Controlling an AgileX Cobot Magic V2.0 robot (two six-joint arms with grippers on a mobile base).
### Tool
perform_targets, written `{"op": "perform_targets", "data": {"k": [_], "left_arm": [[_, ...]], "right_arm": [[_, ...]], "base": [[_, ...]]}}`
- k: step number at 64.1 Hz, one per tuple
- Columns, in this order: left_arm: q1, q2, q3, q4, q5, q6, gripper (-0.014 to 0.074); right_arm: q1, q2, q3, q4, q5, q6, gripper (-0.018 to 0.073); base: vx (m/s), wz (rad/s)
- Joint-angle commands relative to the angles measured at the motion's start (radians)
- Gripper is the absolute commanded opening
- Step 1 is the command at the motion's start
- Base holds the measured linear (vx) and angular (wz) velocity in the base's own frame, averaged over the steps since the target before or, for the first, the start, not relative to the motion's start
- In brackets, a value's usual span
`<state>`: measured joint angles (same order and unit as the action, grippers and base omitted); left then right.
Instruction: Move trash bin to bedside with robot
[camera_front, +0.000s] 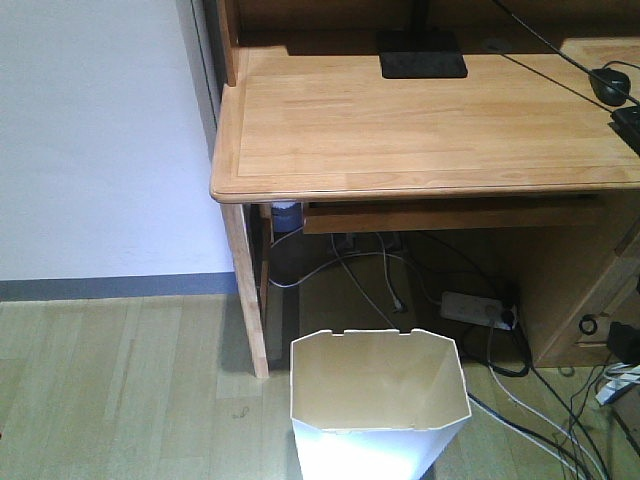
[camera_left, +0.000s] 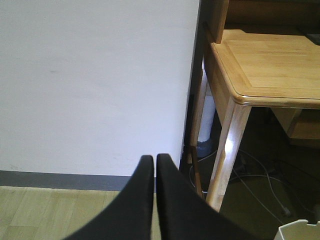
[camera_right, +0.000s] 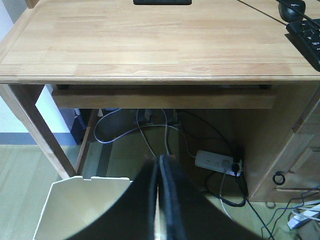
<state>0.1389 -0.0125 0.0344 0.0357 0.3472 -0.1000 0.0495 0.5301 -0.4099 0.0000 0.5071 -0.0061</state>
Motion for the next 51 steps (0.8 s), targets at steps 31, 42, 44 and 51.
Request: {"op": "perform_targets", "data": {"k": [31,42,44,51], "left_arm": [[-0.003,-0.014,0.003,-0.002,-0.066,-0.004,-0.0006],[-0.003,-0.014,0.003,-0.002,-0.066,-0.004,-0.0006],[-0.003,-0.014,0.003,-0.002,-0.066,-0.004,-0.0006],[-0.003,-0.014,0.003,-0.002,-0.066,-0.004,-0.0006]], "right_arm": [[0.001,0.009,-0.032,-0.033,-0.028,-0.011,0.0149],[0.001,0.009,-0.032,-0.033,-0.019,-0.010,0.0384],[0.001,0.009,-0.032,-0.033,-0.018,-0.010,0.0426],[0.001,0.009,-0.032,-0.033,-0.024,-0.011,0.0547]], "base": [[0.00,0.00],[0.00,0.00],[0.00,0.00],[0.00,0.00]]}}
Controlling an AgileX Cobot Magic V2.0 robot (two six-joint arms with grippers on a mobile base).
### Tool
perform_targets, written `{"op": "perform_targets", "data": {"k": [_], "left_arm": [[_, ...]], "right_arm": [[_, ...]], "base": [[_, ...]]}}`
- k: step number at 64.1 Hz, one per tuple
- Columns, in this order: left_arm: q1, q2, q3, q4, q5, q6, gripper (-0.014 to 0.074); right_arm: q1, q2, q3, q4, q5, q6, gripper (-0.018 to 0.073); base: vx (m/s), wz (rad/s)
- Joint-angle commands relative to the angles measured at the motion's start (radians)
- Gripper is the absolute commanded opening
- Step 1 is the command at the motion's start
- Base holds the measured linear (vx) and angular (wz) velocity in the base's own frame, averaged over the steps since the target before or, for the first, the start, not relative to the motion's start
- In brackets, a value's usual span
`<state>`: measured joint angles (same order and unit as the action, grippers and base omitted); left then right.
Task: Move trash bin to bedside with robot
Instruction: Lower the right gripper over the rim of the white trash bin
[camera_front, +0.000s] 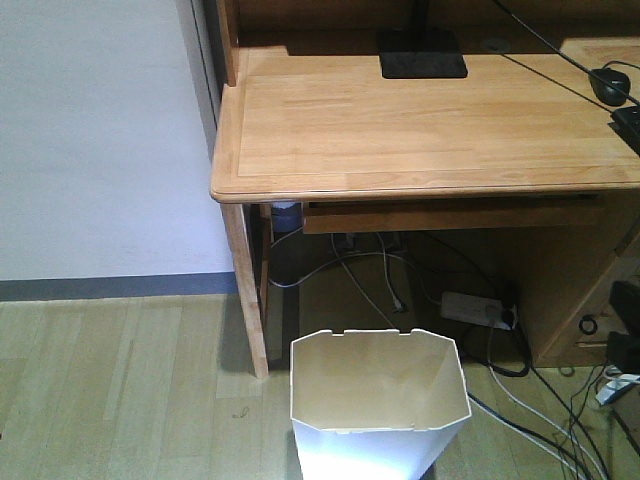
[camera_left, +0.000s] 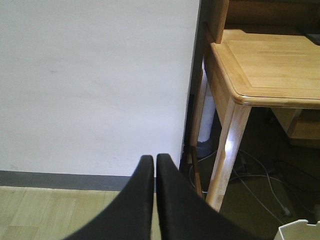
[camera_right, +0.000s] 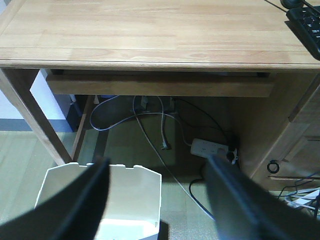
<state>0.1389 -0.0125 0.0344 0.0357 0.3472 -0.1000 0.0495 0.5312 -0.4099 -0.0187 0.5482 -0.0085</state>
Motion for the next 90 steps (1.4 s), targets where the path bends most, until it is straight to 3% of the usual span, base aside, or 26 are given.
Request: {"op": "perform_targets", "data": {"k": [1,8,19,38,50,59,67,83,90], "left_arm": [[-0.003,-0.014,0.003,-0.002,-0.066,-0.004,-0.0006],[-0.003,-0.014,0.003,-0.002,-0.066,-0.004,-0.0006],[-0.003,-0.014,0.003,-0.002,-0.066,-0.004,-0.0006],[-0.003,-0.014,0.003,-0.002,-0.066,-0.004,-0.0006],[-0.003,-0.014,0.003,-0.002,-0.066,-0.004,-0.0006],[-0.003,-0.014,0.003,-0.002,-0.066,-0.004,-0.0006],[-0.003,-0.014,0.003,-0.002,-0.066,-0.004,-0.0006],[-0.003,-0.014,0.003,-0.002,-0.066,-0.004,-0.0006],[-0.003,-0.014,0.003,-0.002,-0.066,-0.004,-0.0006]], "right_arm": [[0.001,0.008,-0.032,-0.014,-0.065,-0.009,0.0564],[0.001,0.008,-0.032,-0.014,-0.089,-0.008,0.0606],[0.001,0.024,-0.048,-0.003,-0.125,0.023,0.0587],[0.001,0.331,-0.204,-0.003,-0.013,0.027,0.0566],[0.001,0.542,-0.303,0.046,0.027,0.017,0.0566],[-0.007,0.674,-0.357,0.089,0.051,-0.056,0.0566],[-0.065,0.783,-0.386,0.177,0.073,-0.138,0.0566],[-0.222,0.980,-0.387,0.529,0.016,-0.508,0.0566],[-0.233,1.079,-0.387,0.570,-0.050,-0.590,0.0566]], "base": [[0.00,0.00],[0.00,0.00],[0.00,0.00],[0.00,0.00],[0.00,0.00],[0.00,0.00],[0.00,0.00],[0.00,0.00],[0.00,0.00]]}}
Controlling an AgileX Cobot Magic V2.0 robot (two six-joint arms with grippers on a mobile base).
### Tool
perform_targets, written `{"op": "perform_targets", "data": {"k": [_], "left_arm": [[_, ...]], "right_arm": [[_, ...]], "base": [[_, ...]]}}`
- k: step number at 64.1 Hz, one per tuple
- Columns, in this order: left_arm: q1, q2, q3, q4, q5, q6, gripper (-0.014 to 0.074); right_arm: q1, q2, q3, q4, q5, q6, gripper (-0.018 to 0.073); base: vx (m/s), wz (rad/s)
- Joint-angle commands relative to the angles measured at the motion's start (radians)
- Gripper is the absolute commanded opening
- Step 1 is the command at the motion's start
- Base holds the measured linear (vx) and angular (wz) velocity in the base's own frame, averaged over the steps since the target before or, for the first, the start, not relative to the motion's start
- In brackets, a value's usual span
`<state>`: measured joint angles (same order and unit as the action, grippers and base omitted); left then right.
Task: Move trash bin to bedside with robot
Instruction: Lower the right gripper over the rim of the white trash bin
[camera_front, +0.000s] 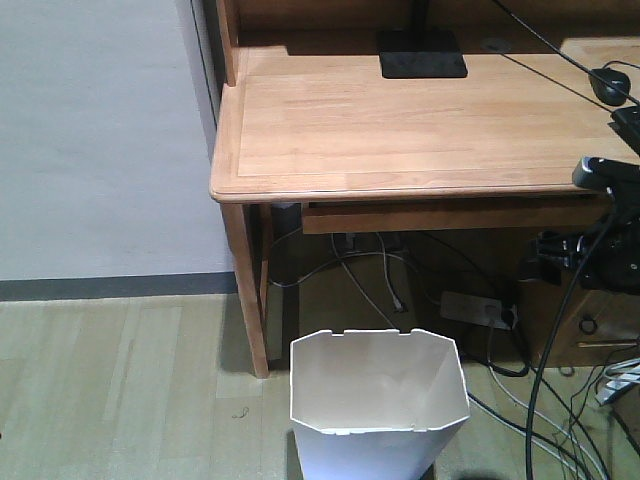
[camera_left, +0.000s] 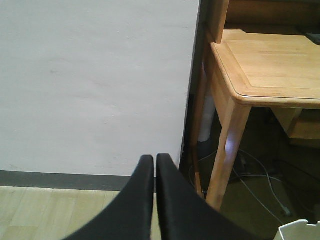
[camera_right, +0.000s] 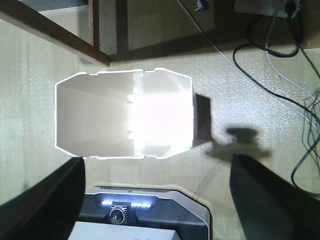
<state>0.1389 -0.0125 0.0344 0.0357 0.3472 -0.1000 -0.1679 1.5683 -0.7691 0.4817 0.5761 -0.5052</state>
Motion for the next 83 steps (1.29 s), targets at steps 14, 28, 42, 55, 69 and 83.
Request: {"op": "perform_targets", "data": {"k": [14,28,42,55,69,83], "left_arm": [[-0.003,-0.014,0.003,-0.002,-0.066,-0.004,-0.0006],[-0.003,-0.014,0.003,-0.002,-0.066,-0.004,-0.0006],[-0.003,-0.014,0.003,-0.002,-0.066,-0.004,-0.0006],[-0.003,-0.014,0.003,-0.002,-0.066,-0.004,-0.0006],[-0.003,-0.014,0.003,-0.002,-0.066,-0.004,-0.0006],[-0.003,-0.014,0.003,-0.002,-0.066,-0.004,-0.0006]], "right_arm": [[0.008,0.235,-0.035,0.069,-0.233,-0.220,0.0568],[0.020,0.467,-0.124,0.091,-0.287,-0.275,0.0568],[0.020,0.676,-0.218,0.099,-0.323,-0.276,0.0568],[0.022,0.831,-0.324,0.099,-0.326,-0.307,0.0584],[0.057,0.954,-0.406,0.115,-0.347,-0.342,0.0603],[0.129,1.070,-0.459,0.118,-0.381,-0.354,0.0602]], "base": [[0.00,0.00],[0.00,0.00],[0.00,0.00],[0.00,0.00],[0.00,0.00],[0.00,0.00]]}}
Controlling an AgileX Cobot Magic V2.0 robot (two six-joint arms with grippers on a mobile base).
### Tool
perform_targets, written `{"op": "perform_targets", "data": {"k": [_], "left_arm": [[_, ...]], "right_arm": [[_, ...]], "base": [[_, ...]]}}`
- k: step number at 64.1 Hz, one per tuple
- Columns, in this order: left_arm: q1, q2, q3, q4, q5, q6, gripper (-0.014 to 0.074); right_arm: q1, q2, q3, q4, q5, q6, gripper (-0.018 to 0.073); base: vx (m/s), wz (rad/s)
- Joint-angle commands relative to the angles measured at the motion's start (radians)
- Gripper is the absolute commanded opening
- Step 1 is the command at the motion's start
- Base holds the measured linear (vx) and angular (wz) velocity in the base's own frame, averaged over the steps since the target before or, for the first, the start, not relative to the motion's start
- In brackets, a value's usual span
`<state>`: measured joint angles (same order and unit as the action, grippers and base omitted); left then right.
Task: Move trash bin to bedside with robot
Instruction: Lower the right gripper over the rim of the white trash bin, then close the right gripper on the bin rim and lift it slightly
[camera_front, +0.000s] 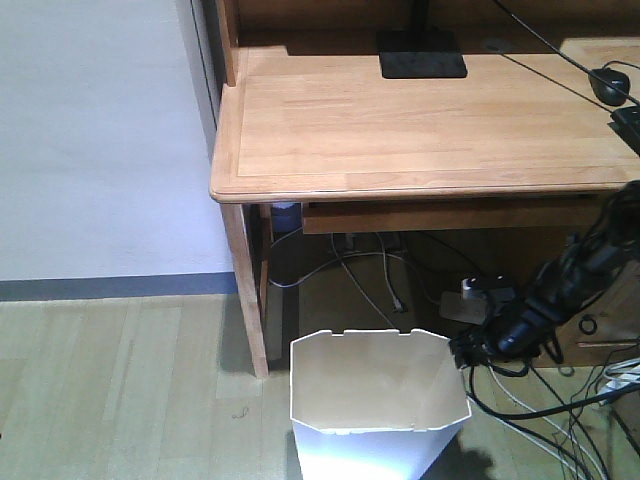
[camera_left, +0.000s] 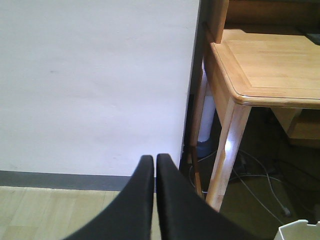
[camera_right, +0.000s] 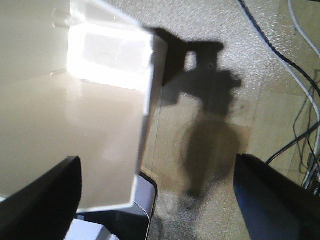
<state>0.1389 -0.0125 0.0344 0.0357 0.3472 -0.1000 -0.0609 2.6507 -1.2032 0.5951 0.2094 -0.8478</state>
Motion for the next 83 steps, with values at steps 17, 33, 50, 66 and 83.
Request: {"op": "perform_targets", "data": {"k": [17,33,50,66,83], "left_arm": [[-0.003,-0.014,0.003,-0.002,-0.066,-0.004,-0.0006],[-0.003,-0.014,0.003,-0.002,-0.066,-0.004,-0.0006],[-0.003,-0.014,0.003,-0.002,-0.066,-0.004,-0.0006],[-0.003,-0.014,0.003,-0.002,-0.066,-0.004,-0.0006],[-0.003,-0.014,0.003,-0.002,-0.066,-0.004,-0.0006]], "right_arm": [[0.030,0.117,-0.125,0.005,-0.003,-0.006,0.0594],[0.030,0.219,-0.273,0.005,0.045,-0.006,0.0593],[0.027,0.311,-0.419,0.007,0.146,-0.002,0.0583],[0.027,0.346,-0.461,0.008,0.165,0.028,0.0464],[0.013,0.350,-0.465,0.006,0.204,0.040,0.0036]], "base": [[0.00,0.00],[0.00,0.00],[0.00,0.00],[0.00,0.00],[0.00,0.00]]}}
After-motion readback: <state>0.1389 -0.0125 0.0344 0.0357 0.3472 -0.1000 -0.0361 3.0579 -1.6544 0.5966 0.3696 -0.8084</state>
